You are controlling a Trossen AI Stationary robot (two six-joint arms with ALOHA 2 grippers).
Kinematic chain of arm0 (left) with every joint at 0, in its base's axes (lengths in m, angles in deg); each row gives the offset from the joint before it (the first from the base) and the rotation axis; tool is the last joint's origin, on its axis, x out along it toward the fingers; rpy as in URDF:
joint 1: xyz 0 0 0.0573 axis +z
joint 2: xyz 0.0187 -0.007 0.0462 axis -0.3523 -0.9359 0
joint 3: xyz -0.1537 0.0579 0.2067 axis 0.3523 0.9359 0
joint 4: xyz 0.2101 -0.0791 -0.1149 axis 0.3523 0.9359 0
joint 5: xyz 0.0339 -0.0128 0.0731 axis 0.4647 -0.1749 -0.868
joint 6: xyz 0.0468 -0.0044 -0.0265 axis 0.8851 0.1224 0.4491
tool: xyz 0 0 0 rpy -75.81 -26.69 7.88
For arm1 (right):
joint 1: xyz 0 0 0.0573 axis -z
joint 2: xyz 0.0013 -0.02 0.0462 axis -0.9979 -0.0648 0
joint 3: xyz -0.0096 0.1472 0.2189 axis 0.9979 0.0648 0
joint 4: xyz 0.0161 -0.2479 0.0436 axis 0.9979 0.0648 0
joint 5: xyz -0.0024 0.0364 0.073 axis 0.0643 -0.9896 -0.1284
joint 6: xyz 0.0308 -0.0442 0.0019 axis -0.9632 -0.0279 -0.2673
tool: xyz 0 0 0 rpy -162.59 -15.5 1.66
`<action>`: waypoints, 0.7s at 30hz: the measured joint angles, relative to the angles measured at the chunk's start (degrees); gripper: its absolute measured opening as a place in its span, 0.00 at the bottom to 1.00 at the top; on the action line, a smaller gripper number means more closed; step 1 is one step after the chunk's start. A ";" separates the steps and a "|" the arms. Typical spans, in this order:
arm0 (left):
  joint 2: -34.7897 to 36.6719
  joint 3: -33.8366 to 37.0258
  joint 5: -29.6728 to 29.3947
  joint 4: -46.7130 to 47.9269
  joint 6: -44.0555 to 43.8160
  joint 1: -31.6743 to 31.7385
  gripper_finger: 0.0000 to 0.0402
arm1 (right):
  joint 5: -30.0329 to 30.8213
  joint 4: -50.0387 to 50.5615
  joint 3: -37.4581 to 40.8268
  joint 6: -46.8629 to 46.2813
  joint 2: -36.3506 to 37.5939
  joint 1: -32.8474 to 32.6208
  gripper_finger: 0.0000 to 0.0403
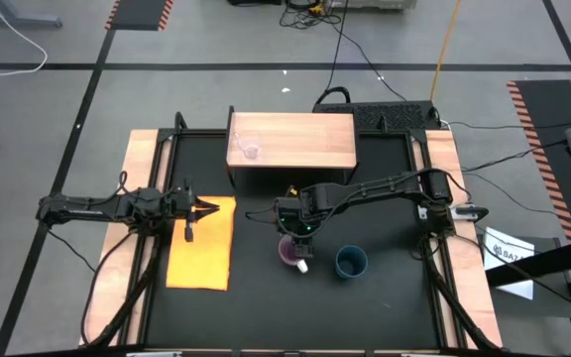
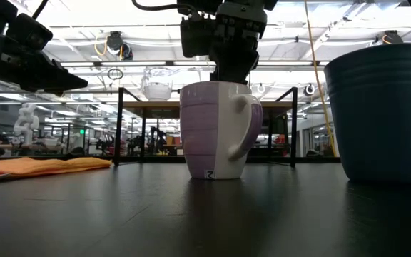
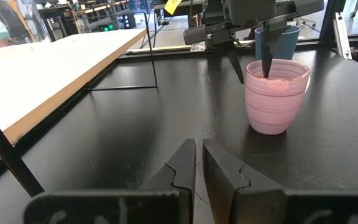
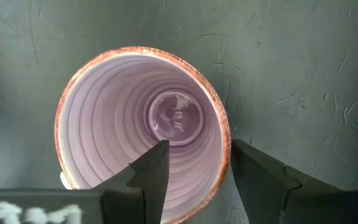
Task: Stack small to large cups/mugs on shelf
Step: Put the purple mug on the shelf
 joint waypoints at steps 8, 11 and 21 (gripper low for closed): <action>-0.01 0.00 0.00 0.00 0.00 0.01 0.08 | 0.06 -0.02 -0.02 0.86 0.00 0.02 0.15; 0.00 0.00 0.00 -0.02 0.00 0.02 0.08 | 0.10 -0.10 -0.07 1.55 0.00 0.02 0.06; 0.00 0.00 -0.02 0.00 0.00 0.01 0.08 | 0.04 0.12 -0.07 1.31 0.00 0.57 0.02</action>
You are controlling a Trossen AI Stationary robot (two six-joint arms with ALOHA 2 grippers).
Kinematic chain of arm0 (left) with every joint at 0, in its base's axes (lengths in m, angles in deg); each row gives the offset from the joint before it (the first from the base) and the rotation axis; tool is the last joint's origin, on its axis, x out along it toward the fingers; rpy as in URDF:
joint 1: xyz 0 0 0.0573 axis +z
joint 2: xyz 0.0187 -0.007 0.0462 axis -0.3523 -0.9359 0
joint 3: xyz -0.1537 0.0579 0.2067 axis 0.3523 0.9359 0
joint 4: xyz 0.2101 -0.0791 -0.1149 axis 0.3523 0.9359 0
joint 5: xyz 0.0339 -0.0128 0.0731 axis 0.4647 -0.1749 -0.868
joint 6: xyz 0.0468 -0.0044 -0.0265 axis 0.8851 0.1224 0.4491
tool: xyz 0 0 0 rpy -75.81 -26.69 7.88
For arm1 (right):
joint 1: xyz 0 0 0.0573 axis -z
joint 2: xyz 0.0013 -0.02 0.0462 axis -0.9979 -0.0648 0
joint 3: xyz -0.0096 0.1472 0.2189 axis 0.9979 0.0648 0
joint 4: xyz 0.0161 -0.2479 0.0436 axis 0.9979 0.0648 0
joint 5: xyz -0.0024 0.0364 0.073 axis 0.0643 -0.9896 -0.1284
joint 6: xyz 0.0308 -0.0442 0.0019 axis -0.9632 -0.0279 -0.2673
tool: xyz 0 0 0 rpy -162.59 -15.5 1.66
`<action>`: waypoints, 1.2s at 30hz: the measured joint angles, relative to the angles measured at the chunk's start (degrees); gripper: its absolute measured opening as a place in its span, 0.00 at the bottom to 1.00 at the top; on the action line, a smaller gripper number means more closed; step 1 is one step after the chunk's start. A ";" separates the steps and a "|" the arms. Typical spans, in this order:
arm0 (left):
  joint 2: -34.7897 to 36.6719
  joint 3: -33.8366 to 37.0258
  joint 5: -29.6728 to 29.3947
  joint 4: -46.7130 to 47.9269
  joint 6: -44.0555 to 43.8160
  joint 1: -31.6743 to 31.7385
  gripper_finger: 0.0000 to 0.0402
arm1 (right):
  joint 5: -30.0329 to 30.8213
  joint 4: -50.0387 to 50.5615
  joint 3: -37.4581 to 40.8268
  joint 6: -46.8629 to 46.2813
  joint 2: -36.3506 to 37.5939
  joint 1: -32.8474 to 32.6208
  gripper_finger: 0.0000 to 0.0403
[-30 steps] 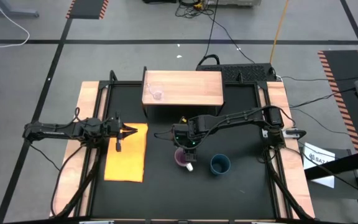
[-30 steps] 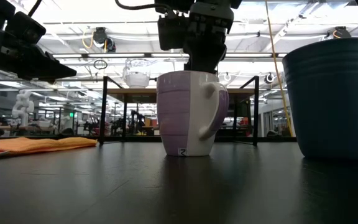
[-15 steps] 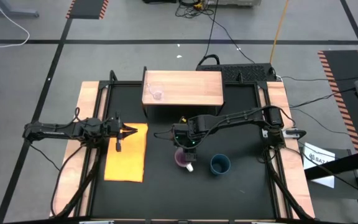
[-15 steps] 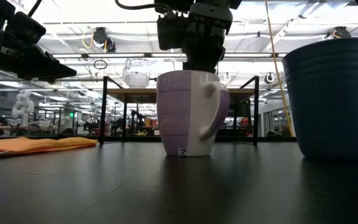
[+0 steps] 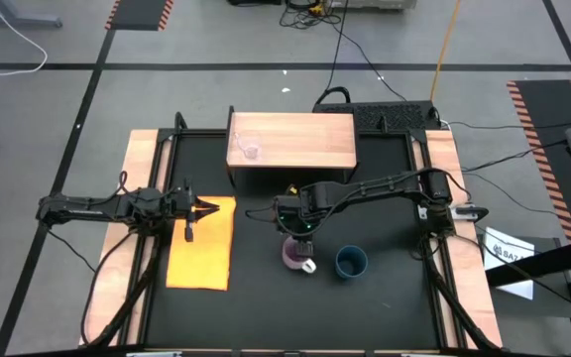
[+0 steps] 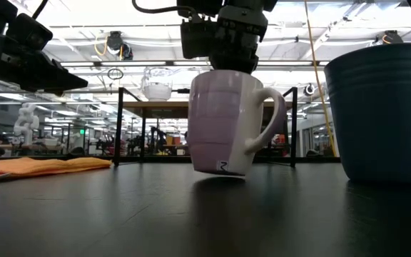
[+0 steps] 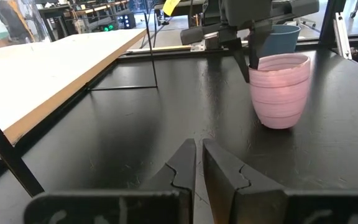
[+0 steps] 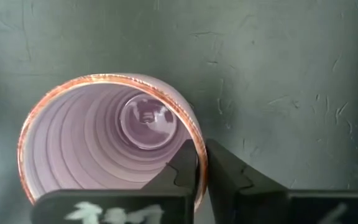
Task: Stack small to large cups/mugs on shelf
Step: Put the purple mug on the shelf
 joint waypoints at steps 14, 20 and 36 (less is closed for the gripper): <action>0.00 0.00 0.00 -0.01 -0.02 -0.01 0.08 | -0.04 0.42 0.00 -0.42 0.00 0.09 0.02; 0.00 0.00 0.00 0.00 -0.08 -0.01 0.08 | -0.04 0.71 0.00 -0.65 0.00 0.09 0.01; 0.00 0.00 0.00 -0.02 0.18 0.00 0.08 | -0.04 9.28 -7.11 -1.63 0.02 0.33 0.01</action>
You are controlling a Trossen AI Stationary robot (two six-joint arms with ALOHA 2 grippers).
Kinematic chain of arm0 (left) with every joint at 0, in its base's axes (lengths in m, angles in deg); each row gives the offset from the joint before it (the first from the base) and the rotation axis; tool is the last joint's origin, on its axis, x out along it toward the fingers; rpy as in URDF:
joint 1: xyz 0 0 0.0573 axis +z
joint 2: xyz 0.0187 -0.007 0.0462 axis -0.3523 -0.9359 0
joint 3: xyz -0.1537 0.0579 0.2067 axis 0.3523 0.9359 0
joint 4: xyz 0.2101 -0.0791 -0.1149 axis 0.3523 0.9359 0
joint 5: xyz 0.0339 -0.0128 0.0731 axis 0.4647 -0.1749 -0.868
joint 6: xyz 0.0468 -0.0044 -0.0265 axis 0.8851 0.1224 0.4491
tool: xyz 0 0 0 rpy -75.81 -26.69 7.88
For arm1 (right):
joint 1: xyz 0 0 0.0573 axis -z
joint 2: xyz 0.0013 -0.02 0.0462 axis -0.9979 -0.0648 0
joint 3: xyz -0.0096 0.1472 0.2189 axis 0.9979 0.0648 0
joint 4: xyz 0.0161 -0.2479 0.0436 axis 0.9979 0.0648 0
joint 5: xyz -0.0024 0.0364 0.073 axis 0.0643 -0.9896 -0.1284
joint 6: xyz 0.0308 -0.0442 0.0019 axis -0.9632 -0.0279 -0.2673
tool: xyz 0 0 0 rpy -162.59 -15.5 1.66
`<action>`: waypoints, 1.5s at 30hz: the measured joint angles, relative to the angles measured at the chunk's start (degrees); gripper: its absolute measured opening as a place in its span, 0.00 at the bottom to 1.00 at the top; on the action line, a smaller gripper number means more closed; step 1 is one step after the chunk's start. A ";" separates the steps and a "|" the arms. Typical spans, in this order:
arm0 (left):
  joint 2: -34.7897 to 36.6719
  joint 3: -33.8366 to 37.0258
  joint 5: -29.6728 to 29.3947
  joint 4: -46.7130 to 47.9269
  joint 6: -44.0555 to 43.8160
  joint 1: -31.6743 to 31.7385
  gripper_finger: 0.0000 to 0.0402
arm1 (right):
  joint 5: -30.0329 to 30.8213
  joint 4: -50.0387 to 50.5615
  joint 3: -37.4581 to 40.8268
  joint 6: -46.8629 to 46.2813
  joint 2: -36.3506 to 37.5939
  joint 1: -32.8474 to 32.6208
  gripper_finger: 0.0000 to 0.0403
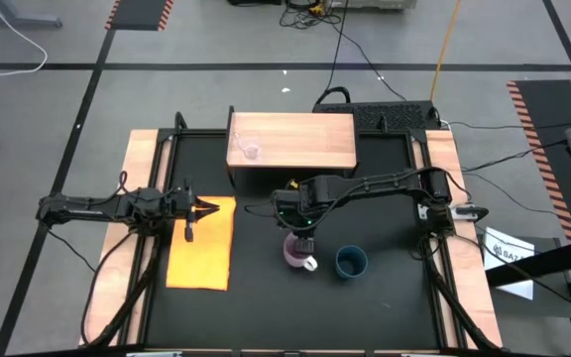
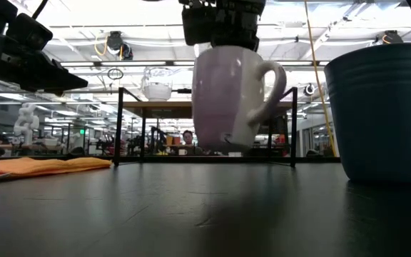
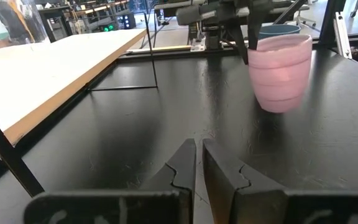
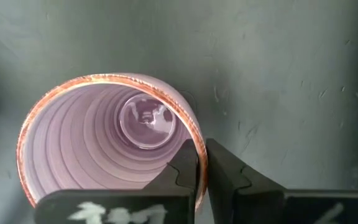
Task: Stack small to large cups/mugs on shelf
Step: Put the purple mug on the shelf
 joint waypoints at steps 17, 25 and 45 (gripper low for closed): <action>-0.01 0.00 0.00 0.00 -0.02 0.00 0.08 | 0.45 4.98 -7.43 1.88 0.00 2.08 0.01; 0.00 0.01 0.00 0.00 -0.09 0.01 0.08 | 0.72 7.64 -13.39 3.77 0.00 3.25 0.01; -0.02 0.00 0.02 0.02 -0.09 0.00 0.08 | 3.30 15.35 -21.67 6.75 0.00 6.99 0.02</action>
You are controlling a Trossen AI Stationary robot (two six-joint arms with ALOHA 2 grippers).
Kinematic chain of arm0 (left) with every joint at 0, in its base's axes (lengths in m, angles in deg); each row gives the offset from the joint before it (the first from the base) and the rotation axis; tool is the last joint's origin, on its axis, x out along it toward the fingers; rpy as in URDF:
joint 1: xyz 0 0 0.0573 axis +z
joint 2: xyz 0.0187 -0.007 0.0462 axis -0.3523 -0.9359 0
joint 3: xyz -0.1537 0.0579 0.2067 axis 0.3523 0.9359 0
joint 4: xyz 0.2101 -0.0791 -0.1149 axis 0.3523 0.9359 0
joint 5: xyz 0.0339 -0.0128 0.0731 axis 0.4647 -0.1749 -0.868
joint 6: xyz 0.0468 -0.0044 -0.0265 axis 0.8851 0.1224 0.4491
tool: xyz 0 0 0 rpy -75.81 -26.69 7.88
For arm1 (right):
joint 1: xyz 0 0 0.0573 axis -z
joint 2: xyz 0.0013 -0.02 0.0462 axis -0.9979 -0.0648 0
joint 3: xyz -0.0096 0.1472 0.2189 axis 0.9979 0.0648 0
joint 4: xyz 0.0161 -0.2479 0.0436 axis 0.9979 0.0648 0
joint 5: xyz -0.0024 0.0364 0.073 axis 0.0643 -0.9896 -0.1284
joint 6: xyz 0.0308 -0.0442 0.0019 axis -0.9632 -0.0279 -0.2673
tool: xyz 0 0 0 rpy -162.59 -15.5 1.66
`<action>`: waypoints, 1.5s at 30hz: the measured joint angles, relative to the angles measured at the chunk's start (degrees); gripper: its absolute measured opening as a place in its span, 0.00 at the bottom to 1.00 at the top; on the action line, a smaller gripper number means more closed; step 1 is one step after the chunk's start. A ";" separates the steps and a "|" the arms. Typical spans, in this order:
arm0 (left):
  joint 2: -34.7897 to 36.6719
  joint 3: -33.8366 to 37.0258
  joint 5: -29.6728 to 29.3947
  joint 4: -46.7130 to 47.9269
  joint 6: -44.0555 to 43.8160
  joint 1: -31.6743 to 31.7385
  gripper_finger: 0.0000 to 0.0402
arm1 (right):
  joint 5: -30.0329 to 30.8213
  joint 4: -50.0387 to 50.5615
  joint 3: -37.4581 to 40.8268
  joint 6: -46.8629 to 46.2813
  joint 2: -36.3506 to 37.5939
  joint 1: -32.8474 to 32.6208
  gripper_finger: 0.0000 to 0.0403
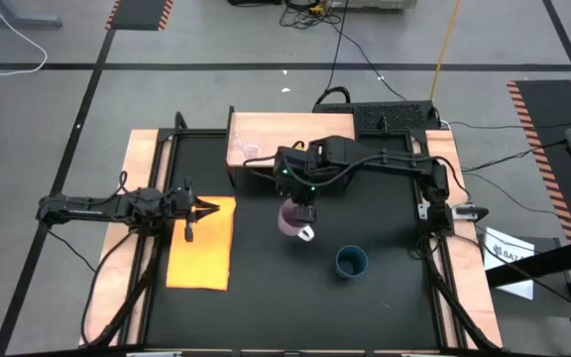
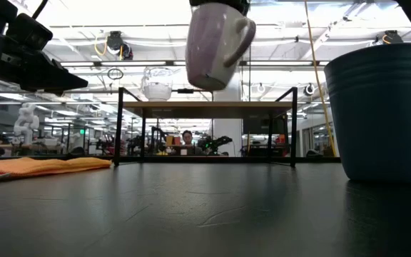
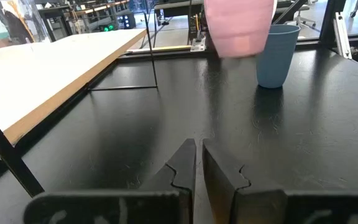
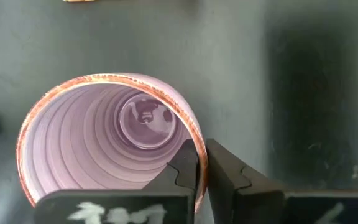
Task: Stack small to large cups/mugs on shelf
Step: Put the purple mug on the shelf
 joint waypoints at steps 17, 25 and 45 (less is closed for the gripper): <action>0.00 0.00 0.00 0.01 -0.11 -0.01 0.08 | 7.26 4.30 -1.91 -1.45 7.37 -1.21 0.01; 0.00 0.00 0.00 0.01 -0.20 0.02 0.08 | 8.40 3.83 -1.89 -0.57 11.80 -1.26 0.01; 0.00 0.00 -0.02 0.01 -0.11 0.00 0.08 | 13.07 -10.90 27.12 -2.57 33.24 0.16 0.01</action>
